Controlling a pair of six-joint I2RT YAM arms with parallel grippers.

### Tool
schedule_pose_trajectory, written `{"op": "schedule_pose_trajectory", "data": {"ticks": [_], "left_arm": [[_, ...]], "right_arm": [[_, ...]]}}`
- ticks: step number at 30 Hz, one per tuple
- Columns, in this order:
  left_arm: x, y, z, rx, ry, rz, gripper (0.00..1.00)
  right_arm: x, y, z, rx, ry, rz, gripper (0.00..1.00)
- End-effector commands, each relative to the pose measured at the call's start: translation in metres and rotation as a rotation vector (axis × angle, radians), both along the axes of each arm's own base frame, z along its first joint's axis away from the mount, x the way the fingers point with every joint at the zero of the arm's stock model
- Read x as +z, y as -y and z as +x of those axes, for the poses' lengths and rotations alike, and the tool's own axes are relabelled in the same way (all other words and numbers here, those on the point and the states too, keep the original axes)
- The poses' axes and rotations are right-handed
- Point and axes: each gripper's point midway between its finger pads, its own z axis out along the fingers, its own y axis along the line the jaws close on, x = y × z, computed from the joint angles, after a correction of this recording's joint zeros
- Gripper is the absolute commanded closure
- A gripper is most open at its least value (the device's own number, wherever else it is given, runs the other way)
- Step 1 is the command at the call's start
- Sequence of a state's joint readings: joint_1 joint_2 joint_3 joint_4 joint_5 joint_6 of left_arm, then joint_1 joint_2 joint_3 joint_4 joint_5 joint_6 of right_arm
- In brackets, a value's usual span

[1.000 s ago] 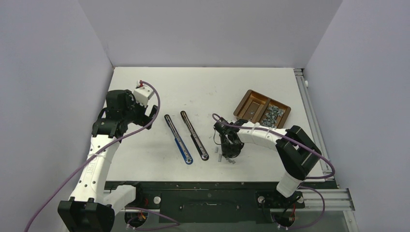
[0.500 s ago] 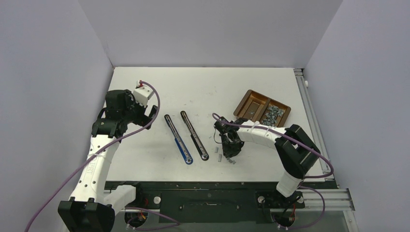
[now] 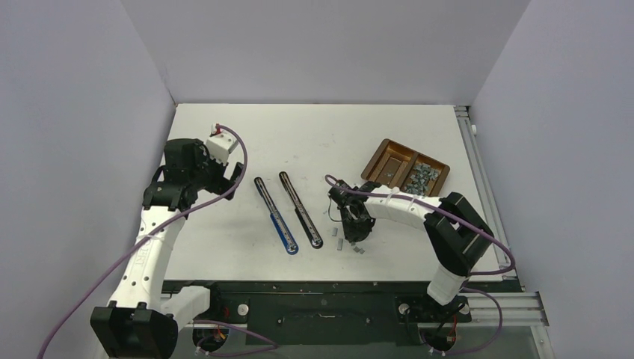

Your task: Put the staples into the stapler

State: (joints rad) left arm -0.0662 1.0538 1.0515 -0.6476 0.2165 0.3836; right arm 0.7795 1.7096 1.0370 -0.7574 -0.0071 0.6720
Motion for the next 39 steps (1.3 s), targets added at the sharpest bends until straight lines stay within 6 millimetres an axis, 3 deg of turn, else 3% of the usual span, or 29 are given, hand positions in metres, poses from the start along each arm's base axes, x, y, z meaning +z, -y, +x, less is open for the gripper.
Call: {"op": "schedule_pose_trajectory", "data": {"ticks": [1, 15, 19, 24, 30, 39], "left_arm": [[0.008, -0.001, 0.008, 0.026, 0.002, -0.032, 0.04], [0.0, -0.001, 0.015, 0.085, -0.069, -0.099, 0.04], [-0.008, -0.001, 0.016, 0.101, -0.114, -0.115, 0.04], [-0.015, -0.005, 0.02, 0.123, -0.13, -0.122, 0.04], [-0.017, -0.008, 0.025, 0.129, -0.13, -0.125, 0.04], [-0.019, -0.005, 0.032, 0.114, -0.147, -0.127, 0.04]], "right_arm": [[0.034, -0.011, 0.026, 0.014, 0.155, 0.038, 0.91], [0.104, -0.035, 0.058, 0.075, 0.395, 0.169, 0.91], [0.115, -0.043, 0.069, 0.097, 0.451, 0.187, 0.91], [0.11, -0.054, 0.096, 0.121, 0.475, 0.14, 0.91], [0.081, -0.067, 0.133, 0.122, 0.411, 0.1, 0.91], [0.043, -0.059, 0.14, 0.128, 0.306, 0.076, 0.91]]}}
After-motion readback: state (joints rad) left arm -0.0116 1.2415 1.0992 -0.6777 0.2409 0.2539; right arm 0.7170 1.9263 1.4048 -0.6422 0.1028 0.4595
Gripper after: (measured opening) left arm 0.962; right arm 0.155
